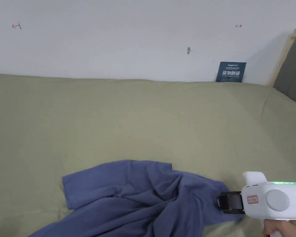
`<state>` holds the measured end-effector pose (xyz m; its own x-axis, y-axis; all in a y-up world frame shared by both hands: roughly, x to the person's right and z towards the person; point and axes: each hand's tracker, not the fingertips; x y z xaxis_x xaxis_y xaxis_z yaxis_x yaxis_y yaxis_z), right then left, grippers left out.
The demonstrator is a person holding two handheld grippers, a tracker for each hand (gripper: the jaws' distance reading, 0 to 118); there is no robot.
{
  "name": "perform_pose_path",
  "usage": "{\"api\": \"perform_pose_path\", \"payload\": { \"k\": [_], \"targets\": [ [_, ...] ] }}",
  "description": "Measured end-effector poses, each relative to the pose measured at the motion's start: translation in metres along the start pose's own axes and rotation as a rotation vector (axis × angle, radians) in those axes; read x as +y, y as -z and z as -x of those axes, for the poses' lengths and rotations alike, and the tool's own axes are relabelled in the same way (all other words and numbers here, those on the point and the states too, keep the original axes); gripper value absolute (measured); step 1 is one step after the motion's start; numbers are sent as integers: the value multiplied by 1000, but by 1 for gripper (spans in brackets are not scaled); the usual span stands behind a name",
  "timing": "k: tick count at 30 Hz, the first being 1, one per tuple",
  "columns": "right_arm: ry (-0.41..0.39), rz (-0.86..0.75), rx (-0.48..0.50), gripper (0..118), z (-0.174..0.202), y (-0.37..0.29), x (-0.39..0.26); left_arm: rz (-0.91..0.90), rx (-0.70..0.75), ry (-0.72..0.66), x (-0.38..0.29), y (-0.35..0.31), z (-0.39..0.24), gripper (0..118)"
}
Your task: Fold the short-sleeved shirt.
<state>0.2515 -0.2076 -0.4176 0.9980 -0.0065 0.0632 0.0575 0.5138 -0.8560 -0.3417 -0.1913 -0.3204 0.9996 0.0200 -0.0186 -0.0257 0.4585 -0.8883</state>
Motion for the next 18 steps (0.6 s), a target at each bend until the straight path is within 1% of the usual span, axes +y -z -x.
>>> {"api": "perform_pose_path", "payload": {
  "k": [1,4,5,6,7,8,9,10,11,12,13,14,18],
  "targets": [
    [-15,17,-30,110,2,9,0,3,0,3,0,0,-1,2],
    [16,30,-27,108,-1,26,-2,11,-2,2,3,2,1,2],
    [43,30,-14,101,-3,26,-2,12,-3,1,3,2,1,2],
    [67,28,-12,84,-3,24,-2,14,-5,-3,3,1,1,2],
    [56,21,-9,65,-5,16,-1,16,-8,-4,6,5,9,2],
    [44,11,-6,54,-6,8,0,19,-12,-8,7,4,10,2],
    [26,-23,-12,54,-8,-4,2,20,-16,-11,8,2,12,2],
    [35,-46,24,0,-11,-13,5,17,-17,-18,10,-1,13,2],
    [34,-64,-27,1,-13,-23,4,6,-12,-23,11,-4,15,2],
    [63,-69,22,1,-20,-38,7,-18,1,-26,13,-11,18,2],
    [83,-89,32,1,-22,-51,8,-47,5,-33,16,-21,22,2],
    [78,-124,17,1,-23,-63,9,-76,10,-48,19,-31,26,2],
    [18,-234,2,1,-25,-126,20,-187,-7,-81,40,-85,42,2]
  ]
}}
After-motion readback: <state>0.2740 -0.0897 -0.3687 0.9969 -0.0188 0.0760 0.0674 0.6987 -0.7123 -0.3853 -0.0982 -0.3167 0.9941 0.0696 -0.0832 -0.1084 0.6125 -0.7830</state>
